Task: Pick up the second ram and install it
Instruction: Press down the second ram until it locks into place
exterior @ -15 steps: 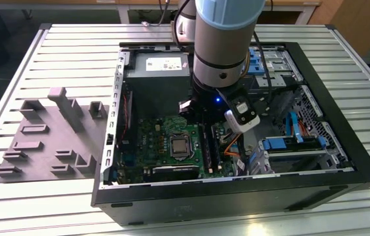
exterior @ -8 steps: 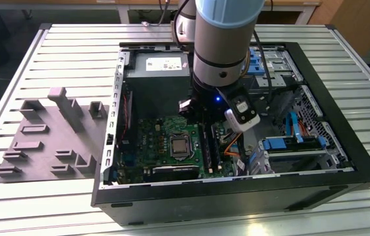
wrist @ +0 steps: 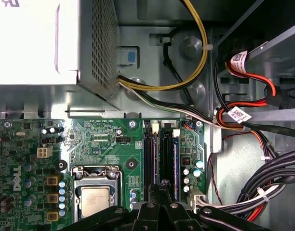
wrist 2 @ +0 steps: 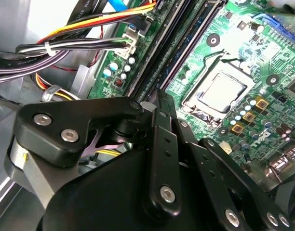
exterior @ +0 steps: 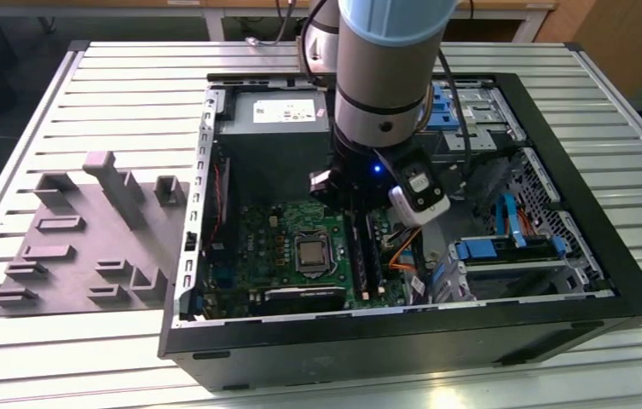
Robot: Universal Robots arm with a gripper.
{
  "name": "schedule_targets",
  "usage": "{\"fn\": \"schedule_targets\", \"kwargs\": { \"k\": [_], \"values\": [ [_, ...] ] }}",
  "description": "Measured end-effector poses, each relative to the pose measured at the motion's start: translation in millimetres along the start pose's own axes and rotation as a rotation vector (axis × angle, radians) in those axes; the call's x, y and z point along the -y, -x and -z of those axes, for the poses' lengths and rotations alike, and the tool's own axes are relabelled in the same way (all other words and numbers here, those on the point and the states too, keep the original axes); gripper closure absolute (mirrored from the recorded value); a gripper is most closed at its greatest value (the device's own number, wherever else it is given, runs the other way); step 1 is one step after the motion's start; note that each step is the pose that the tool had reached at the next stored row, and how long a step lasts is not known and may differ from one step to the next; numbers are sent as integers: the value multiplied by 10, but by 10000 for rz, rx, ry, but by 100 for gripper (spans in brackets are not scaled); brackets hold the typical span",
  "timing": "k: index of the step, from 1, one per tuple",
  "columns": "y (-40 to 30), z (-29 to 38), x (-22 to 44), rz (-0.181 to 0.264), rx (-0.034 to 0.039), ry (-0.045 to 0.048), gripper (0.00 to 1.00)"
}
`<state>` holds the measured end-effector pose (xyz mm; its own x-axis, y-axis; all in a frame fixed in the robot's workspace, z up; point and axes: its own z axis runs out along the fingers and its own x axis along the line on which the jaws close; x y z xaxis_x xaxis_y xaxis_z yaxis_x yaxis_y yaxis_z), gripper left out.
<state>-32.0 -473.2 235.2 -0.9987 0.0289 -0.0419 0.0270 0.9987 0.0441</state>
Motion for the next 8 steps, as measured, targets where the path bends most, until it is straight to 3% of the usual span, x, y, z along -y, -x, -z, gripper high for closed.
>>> {"fn": "schedule_targets", "kwargs": {
  "k": [8],
  "values": [
    [-4, -2, -40, 1, 0, 0, 89]
  ]
}}
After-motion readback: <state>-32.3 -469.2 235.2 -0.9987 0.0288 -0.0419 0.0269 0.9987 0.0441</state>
